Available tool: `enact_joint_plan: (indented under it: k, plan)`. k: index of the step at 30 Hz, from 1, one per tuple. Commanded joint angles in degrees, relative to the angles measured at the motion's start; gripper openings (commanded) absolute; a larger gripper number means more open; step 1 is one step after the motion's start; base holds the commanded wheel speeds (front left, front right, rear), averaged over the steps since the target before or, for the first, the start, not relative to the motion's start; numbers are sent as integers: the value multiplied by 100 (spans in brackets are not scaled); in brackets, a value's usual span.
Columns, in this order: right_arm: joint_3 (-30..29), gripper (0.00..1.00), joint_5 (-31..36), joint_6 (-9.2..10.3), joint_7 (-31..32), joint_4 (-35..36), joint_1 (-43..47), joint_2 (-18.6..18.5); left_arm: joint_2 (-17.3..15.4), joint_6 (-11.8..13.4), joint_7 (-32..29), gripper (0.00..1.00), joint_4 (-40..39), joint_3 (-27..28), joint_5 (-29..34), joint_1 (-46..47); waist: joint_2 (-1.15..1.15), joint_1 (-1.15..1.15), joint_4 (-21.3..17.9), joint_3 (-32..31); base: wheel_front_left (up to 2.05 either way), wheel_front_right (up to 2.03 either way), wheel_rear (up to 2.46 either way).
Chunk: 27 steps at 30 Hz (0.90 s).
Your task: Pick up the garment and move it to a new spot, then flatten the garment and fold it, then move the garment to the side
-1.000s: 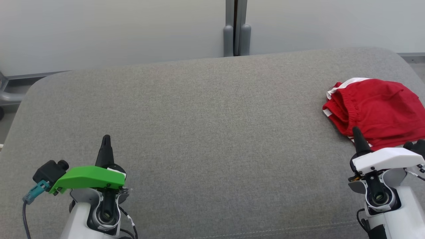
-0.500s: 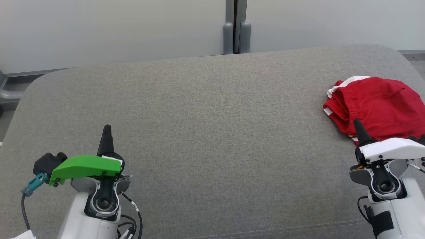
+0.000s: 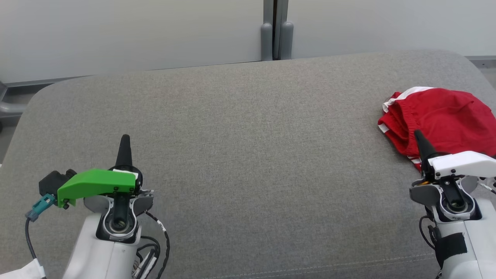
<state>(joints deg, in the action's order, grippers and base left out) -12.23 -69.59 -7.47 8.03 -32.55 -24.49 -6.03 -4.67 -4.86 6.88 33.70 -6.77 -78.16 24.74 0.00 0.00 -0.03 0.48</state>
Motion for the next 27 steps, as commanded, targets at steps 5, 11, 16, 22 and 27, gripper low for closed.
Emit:
enact_joint_plan:
  k: [5,11,16,22,27]
  plan:
    - [-70,0,-379,-4,114,-149,-281,-66,25,-79,-48,0,103,56,-351,310,0,0,1,24,0,0,0]
    - [-112,0,-676,-4,193,-290,-411,-92,57,-114,-86,0,207,76,-611,430,0,0,1,48,0,0,0]
    - [-144,0,-907,-4,261,-401,-513,-109,83,-136,-104,0,289,91,-807,531,0,0,1,68,0,0,0]
    - [-185,0,-1169,-4,323,-530,-624,-129,107,-182,-140,0,384,111,-1072,642,0,0,2,91,0,0,0]
    - [-220,0,-1386,-4,384,-632,-728,-144,119,-202,-172,0,463,130,-1254,730,0,0,2,111,0,0,0]
